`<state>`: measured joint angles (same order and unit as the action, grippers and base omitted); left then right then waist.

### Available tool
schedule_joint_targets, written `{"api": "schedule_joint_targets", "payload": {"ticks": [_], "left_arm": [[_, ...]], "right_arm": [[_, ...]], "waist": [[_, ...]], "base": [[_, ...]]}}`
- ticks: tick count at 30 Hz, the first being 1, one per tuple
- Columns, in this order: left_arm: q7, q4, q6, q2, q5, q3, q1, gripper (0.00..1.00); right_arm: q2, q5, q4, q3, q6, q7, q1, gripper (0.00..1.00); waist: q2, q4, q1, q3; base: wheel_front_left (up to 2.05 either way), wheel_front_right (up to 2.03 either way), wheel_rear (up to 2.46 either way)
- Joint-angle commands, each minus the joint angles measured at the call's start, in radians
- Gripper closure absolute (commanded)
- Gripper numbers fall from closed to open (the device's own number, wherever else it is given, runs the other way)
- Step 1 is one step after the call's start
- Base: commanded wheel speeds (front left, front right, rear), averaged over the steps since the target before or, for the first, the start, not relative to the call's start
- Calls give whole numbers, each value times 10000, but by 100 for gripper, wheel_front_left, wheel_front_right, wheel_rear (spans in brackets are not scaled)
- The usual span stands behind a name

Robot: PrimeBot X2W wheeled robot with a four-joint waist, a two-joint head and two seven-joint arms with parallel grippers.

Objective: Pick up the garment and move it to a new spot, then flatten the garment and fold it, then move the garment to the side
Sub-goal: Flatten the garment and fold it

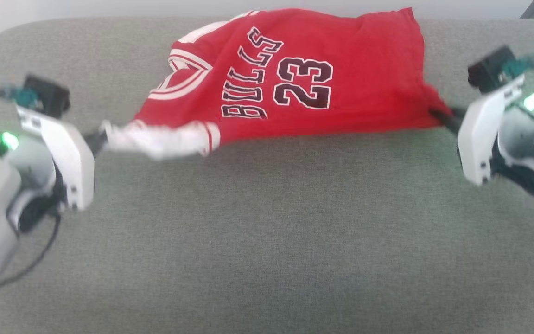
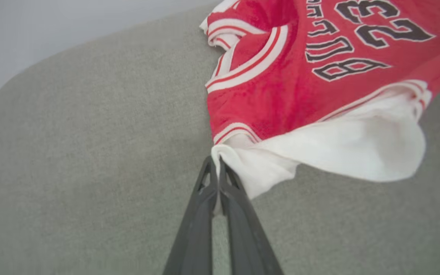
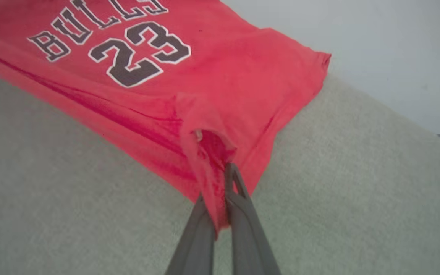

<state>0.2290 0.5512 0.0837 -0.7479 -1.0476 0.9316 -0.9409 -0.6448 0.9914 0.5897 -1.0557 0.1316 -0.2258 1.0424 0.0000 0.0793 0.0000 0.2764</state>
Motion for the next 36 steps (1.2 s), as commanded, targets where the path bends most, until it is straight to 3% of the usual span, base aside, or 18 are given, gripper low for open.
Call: {"api": "schedule_joint_targets", "payload": {"ticks": [1,11,20,27,36], "left_arm": [[152,-456,-279,-286,-122,35,506,100],[547,-4055,-2203,-1800,-1165,179,3395,100],[734,-5991,-3494,-2531,-2170,484,5415,100],[901,-6647,-3911,-2716,-2632,791,6347,100],[810,-7179,-4147,-3501,-2101,300,5603,100]], "right_arm": [[-275,222,-315,-33,-17,-153,-389,100],[-1641,1343,-2618,-346,-16,-1126,-2281,100],[-2613,2143,-3981,-323,-16,-1940,-3955,100],[-3160,2601,-4667,-104,-16,-2273,-5140,100],[-2929,2128,-4771,1018,-16,-1705,-5472,100]], "waist": [[0,18,0,-45],[0,-41,0,-172],[0,-76,0,-400],[0,-82,0,-474],[0,-201,0,-397]], "base": [[0,0,0],[0,0,0],[0,0,0],[0,0,0],[0,0,0]]}}
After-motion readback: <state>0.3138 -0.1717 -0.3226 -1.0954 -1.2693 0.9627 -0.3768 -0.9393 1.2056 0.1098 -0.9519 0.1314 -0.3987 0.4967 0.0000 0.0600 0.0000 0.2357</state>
